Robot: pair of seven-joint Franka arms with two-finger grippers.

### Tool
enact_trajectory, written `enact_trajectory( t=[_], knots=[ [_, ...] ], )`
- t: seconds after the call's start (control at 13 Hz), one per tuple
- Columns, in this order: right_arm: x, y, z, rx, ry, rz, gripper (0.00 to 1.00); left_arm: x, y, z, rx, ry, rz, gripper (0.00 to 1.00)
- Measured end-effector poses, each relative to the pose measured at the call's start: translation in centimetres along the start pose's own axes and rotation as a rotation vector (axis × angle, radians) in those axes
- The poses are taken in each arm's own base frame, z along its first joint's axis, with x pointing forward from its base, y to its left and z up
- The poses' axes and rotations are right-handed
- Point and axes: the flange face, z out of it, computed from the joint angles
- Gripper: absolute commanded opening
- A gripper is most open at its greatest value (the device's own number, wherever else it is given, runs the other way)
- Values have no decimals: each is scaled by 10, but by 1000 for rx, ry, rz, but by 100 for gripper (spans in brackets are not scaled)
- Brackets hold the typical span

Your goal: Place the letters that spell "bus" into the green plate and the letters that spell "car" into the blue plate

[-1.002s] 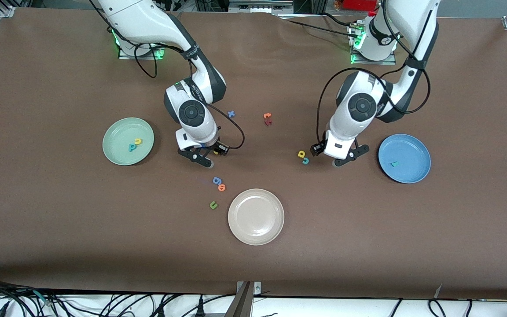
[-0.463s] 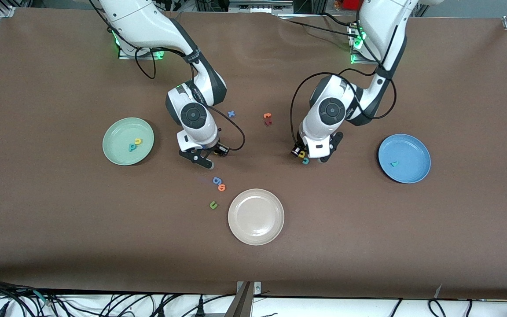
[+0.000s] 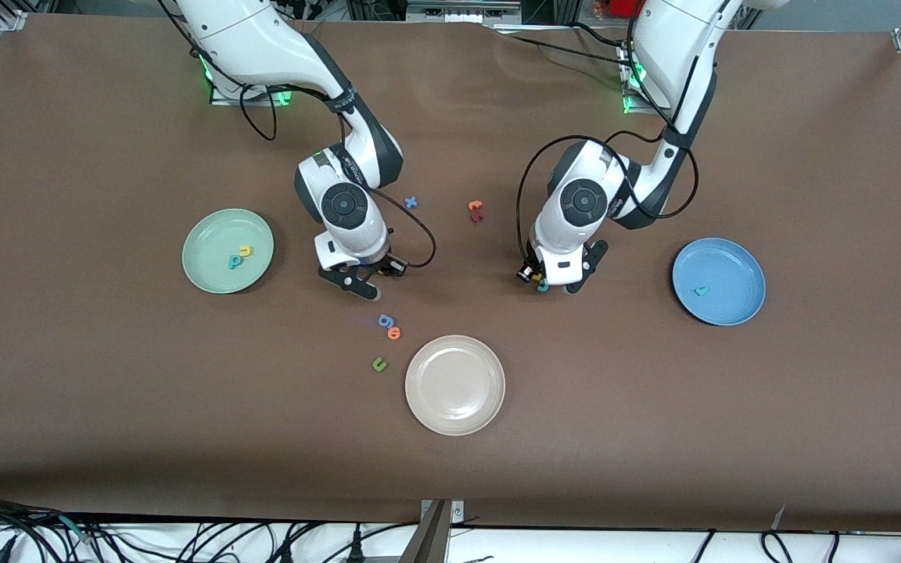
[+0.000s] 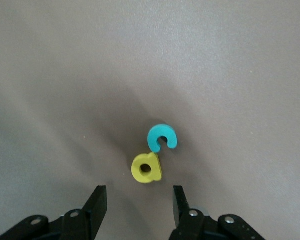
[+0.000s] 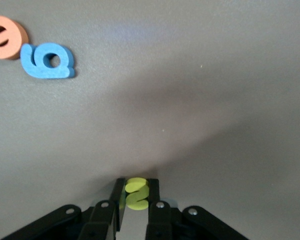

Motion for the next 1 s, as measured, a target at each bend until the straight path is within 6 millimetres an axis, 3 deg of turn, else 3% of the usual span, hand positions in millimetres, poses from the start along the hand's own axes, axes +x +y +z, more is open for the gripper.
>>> enact_trajectory(
  t=[0.15, 0.31, 0.54, 0.62, 0.77, 0.85, 0.93, 1.0],
  knots=[
    [17, 7, -15, -18, 8, -9, 15, 1, -1, 6, 10, 3, 4, 61],
    [47, 31, -47, -77, -4, -53, 15, 2, -2, 9, 15, 3, 3, 61],
    [102, 101, -96, -148, -38, -158, 16, 4, -3, 12, 19, 6, 3, 61],
    [116, 130, -101, -159, -50, -193, 15, 6, -2, 13, 16, 16, 10, 61],
    [131, 187, -90, -182, -88, -232, 17, 11, -3, 18, 12, 34, 19, 61],
    [132, 209, -76, -187, -94, -238, 25, 12, -3, 19, 10, 36, 18, 61],
    [129, 224, -59, -187, -88, -242, 65, 13, -3, 20, 9, 37, 18, 61],
    [122, 233, -43, -190, -86, -242, 94, 13, -3, 19, 9, 37, 18, 60]
  ],
)
